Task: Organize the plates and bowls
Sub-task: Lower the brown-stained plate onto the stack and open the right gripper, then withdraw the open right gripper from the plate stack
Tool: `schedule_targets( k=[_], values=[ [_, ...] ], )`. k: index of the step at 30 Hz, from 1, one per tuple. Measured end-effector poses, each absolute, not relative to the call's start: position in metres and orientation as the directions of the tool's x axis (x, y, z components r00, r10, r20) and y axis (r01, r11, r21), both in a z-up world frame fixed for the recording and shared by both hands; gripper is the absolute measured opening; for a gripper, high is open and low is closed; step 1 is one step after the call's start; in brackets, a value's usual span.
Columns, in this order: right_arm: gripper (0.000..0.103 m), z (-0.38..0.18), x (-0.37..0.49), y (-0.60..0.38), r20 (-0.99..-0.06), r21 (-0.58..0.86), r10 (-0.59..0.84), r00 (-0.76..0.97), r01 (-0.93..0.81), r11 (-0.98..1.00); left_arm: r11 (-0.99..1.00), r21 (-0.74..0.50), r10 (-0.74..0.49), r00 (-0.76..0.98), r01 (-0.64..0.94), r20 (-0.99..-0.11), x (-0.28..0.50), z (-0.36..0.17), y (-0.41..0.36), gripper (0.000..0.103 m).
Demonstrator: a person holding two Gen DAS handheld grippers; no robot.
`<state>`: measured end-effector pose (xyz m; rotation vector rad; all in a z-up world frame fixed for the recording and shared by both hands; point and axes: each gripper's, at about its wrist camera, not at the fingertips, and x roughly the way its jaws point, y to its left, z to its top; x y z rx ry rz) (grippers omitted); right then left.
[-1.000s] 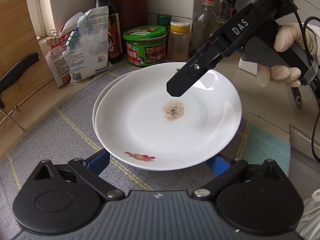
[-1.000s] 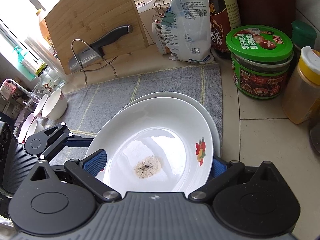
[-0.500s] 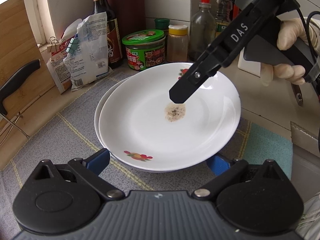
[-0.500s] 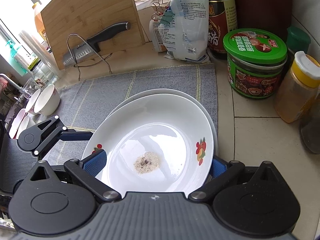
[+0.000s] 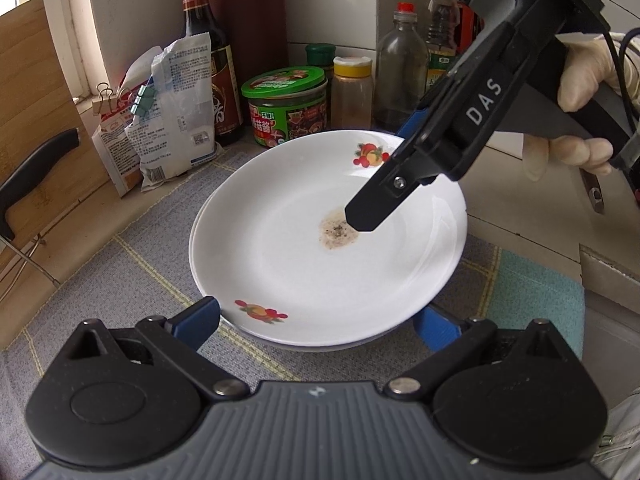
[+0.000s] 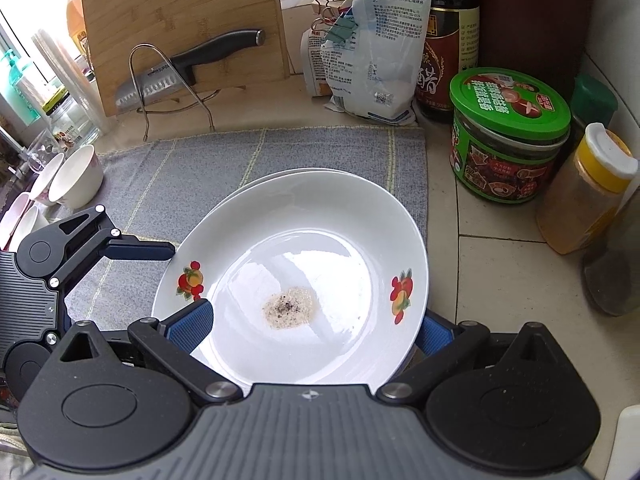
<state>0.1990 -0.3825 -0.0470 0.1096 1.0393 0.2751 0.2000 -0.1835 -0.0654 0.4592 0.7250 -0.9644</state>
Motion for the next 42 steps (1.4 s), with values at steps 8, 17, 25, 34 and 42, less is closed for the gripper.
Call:
schedule_targets(
  k=[8,17,25,34,42],
  values=[
    [0.103,-0.046,0.197,-0.381,-0.838,0.206,0.261,0.479,-0.165,0.965,0.493,0.052,-0.578,0.372,0.868,-0.727,0.199,-0.065,-0.184,0.102],
    [0.103,-0.048,0.195,-0.376,-0.853,0.142,0.207,0.48,-0.17,0.975,0.485,0.052,-0.587,0.369,0.873,-0.72,0.197,-0.063,-0.183,0.102],
    [0.103,-0.045,0.189,-0.377,-0.847,0.108,0.178,0.501,-0.167,0.98,0.52,0.023,-0.613,0.392,0.854,-0.686,0.199,-0.052,-0.177,0.102],
    [0.103,-0.031,0.181,-0.376,-0.78,0.104,0.189,0.596,-0.175,0.979,0.577,0.032,-0.601,0.451,0.816,-0.659,0.196,-0.042,-0.168,0.102],
    [0.103,-0.022,0.184,-0.365,-0.756,0.099,0.23,0.613,-0.239,0.966,0.667,0.035,-0.561,0.532,0.745,-0.634,0.189,-0.033,-0.157,0.102]
  ],
)
